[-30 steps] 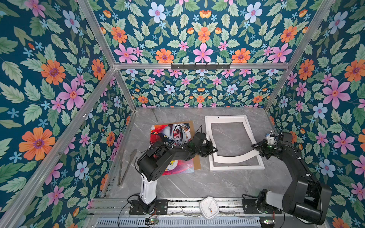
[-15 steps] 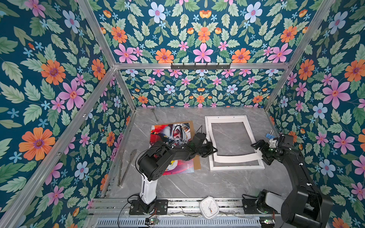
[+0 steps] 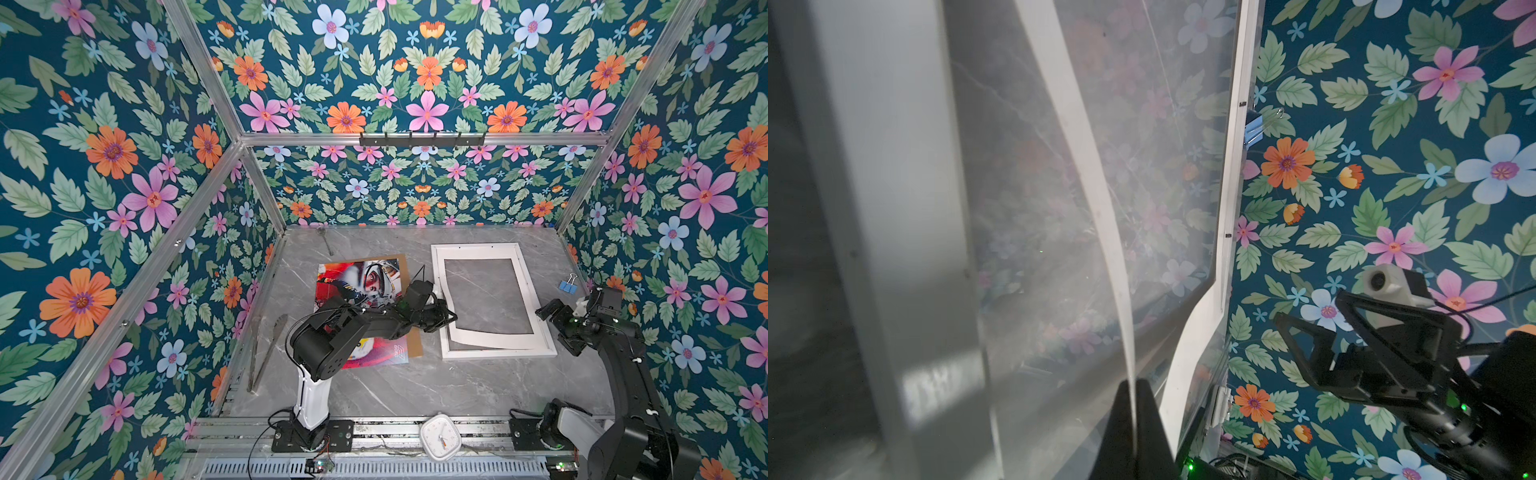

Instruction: Put the photo into the frame

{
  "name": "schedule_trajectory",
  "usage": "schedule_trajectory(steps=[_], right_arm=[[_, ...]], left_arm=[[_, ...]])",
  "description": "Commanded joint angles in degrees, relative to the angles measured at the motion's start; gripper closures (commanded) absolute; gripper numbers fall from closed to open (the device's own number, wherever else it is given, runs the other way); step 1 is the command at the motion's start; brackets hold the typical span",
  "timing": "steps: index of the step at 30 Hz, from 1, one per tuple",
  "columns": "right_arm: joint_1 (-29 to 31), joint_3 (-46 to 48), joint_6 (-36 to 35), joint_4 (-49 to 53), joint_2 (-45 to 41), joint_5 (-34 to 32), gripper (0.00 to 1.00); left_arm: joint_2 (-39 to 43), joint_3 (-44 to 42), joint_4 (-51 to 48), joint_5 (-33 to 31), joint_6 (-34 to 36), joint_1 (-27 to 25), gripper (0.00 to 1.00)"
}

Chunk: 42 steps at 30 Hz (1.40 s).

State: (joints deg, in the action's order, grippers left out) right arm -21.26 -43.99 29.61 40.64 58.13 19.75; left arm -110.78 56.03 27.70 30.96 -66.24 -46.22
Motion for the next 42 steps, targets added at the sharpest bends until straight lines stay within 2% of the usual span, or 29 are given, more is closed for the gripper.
schedule_trajectory(steps=[1,13,29,33,36,42], right_arm=[[-0.01,-0.19,0.69,1.35,-2.03,-2.46,0.01],[0.06,0.73,0.80,-1.83,-0.65,3.44,0.01],[0.04,1.58,0.63,-3.59,0.56,6.33,0.01],[0.07,1.71,0.63,-4.07,0.84,7.05,0.01],[0.06,1.71,0.63,-4.25,0.93,7.41,0.01],[0.06,1.81,0.63,-4.96,1.04,8.81,0.01]], left_arm=[[-0.06,-0.45,1.43,-0.93,-0.41,0.02,1.00],[-1.28,0.21,2.64,-0.18,-1.09,-0.10,1.00],[-1.01,1.00,-0.55,-0.93,0.21,-0.54,0.99],[-0.67,1.36,-2.27,-1.16,1.10,-0.54,0.90],[-0.40,1.74,-3.66,-0.78,1.51,-0.56,0.76],[1.23,3.44,-10.32,-2.18,4.13,-0.59,0.61]])
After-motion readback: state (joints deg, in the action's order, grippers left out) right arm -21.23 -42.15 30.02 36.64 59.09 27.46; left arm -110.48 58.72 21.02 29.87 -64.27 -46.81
